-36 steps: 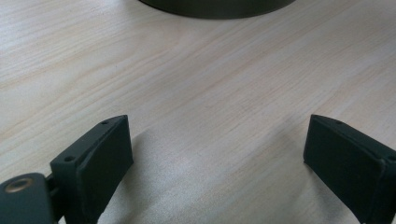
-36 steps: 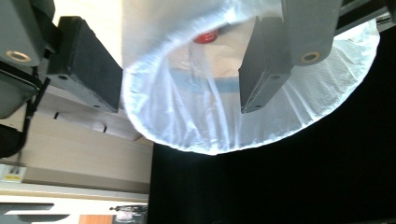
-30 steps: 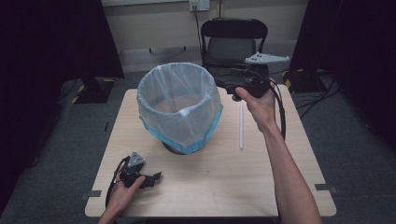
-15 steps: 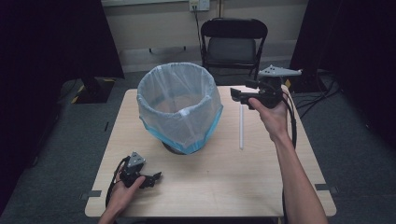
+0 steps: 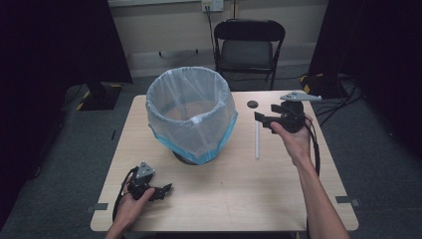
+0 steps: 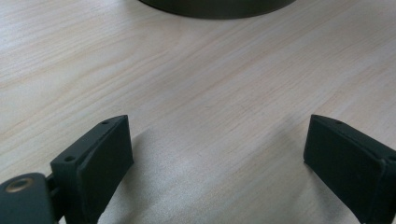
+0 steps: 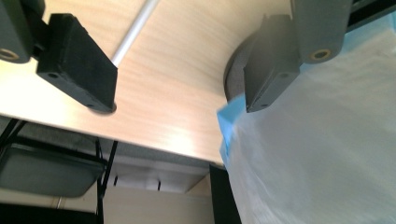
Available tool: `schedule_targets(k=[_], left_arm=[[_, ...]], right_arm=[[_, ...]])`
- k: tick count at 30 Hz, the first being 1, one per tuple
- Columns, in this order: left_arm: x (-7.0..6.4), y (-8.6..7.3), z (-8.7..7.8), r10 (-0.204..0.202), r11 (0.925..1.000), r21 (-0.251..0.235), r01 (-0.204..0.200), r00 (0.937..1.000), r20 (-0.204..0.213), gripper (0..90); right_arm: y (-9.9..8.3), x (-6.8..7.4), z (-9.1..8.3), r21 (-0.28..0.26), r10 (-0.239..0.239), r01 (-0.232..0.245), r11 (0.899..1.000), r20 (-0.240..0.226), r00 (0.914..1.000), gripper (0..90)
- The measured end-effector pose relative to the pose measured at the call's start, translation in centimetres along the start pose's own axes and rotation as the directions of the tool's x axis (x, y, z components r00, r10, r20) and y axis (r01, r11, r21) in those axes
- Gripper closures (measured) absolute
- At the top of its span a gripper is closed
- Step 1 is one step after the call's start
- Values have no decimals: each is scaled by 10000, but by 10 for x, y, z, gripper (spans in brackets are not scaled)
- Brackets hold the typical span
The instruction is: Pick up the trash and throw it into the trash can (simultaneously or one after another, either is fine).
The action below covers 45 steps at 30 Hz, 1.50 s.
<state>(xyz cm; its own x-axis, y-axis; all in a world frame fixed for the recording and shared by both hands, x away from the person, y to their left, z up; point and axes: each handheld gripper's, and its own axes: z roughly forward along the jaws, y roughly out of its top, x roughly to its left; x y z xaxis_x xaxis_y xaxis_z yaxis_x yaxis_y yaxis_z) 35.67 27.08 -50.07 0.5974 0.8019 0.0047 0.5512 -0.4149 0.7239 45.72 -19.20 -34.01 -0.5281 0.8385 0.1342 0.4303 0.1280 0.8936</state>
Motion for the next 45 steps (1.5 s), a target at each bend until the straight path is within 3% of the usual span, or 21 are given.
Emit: schedule_targets(k=[16, 17, 22, 25, 31, 36, 45], left_arm=[[0, 0, 0, -6, 10000, -4, 6, 10000, 2, 75], [0, 0, 0, -1, 10000, -3, 1, 10000, 3, 74], [0, 0, 0, 1, 10000, 0, -1, 10000, 3, 75], [0, 0, 0, -3, 10000, 0, 3, 10000, 3, 75], [0, 0, 0, 0, 10000, 0, 0, 10000, 2, 75], [0, 0, 0, 4, 10000, 2, -4, 10000, 4, 75], [0, 0, 0, 1, 10000, 1, -1, 10000, -1, 75]], right_arm=[[-59, -6, 29, 1139, 379, -408, 9926, 276, 9989, 329], [-69, -6, 35, 1361, 423, -462, 9896, 308, 9986, 345], [-83, -7, 43, 1680, 396, -457, 9847, 392, 9984, 383], [-96, -10, 52, 2162, 375, -490, 9751, 569, 9977, 422], [-112, -10, 63, 2754, 265, -464, 9602, 756, 9968, 511], [-121, -13, 66, 2849, 366, -597, 9567, 856, 9957, 556], [-132, -7, 71, 3155, -172, -175, 9488, 1069, 9941, 616]])
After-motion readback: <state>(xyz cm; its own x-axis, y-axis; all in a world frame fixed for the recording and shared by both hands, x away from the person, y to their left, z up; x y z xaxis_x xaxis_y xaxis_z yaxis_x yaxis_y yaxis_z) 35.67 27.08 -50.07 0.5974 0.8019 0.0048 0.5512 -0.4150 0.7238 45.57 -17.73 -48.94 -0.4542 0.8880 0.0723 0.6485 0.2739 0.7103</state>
